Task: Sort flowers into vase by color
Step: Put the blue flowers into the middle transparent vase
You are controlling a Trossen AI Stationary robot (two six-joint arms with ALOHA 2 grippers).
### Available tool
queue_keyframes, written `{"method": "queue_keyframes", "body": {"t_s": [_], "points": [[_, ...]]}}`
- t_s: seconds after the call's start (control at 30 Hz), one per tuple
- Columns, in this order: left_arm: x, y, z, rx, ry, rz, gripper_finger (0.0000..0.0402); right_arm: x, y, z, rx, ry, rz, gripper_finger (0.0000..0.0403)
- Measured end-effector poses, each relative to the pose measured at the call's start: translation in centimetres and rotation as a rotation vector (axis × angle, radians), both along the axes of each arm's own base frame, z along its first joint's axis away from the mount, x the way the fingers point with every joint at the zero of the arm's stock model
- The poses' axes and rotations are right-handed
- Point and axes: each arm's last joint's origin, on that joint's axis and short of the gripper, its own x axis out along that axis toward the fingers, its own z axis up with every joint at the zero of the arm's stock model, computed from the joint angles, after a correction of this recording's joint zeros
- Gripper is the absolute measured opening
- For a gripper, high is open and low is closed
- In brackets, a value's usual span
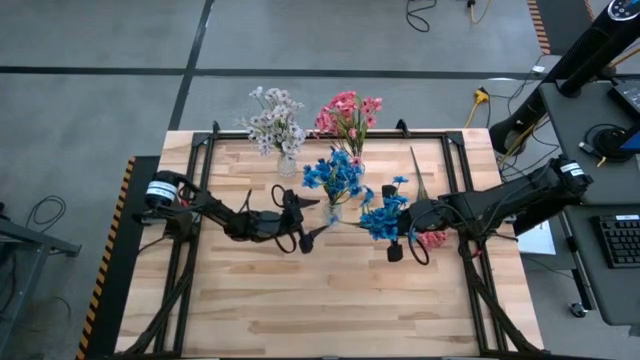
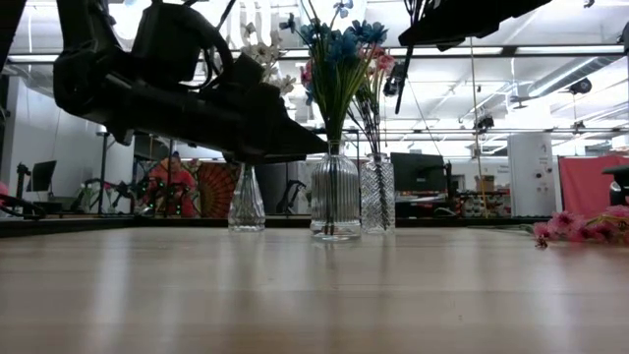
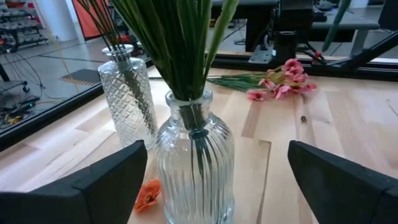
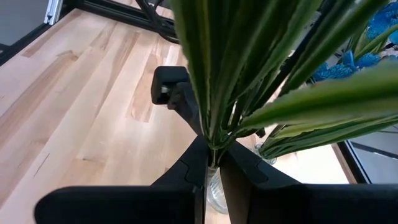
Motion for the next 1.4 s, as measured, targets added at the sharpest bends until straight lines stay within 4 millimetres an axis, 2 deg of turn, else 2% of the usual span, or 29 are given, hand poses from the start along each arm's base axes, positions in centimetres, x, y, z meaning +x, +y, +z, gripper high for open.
{"method": "queue_keyframes", "body": {"t_s": [0.17, 0.3, 0.47, 0.83, 0.97, 1.17, 1.4], "points": [[0.1, 0.3, -0.1, 0.021, 0.032, 0.02, 0.0368, 0.0, 0.0, 0.0, -0.001, -0.001, 0.0, 0.0022], [0.1, 0.7, -1.0, 0.024, 0.1, 0.046, 0.0368, 0.0, 0.0, 0.0, -0.001, -0.001, -0.001, 0.0022], [0.6, 0.9, -1.5, 0.033, 0.04, 0.049, 0.0368, 0.0, 0.0, 0.0, -0.002, -0.004, -0.002, 0.0022], [3.1, 1.4, -4.9, 0.026, 0.027, 0.025, 0.0368, 0.1, -0.4, 0.0, 0.005, -0.005, -0.022, 0.0022], [3.8, 1.6, -5.0, 0.045, -0.031, 0.035, 0.0368, 0.1, -0.6, 0.0, 0.004, -0.002, -0.029, 0.0022], [3.7, 2.2, -5.2, 0.05, -0.034, 0.052, 0.036, 0.1, -0.8, 0.0, 0.01, -0.001, -0.037, 0.0022], [3.6, 2.2, -5.2, 0.05, -0.032, 0.051, 0.0318, 0.2, -0.7, 0.2, 0.024, -0.024, -0.023, 0.0022]]}}
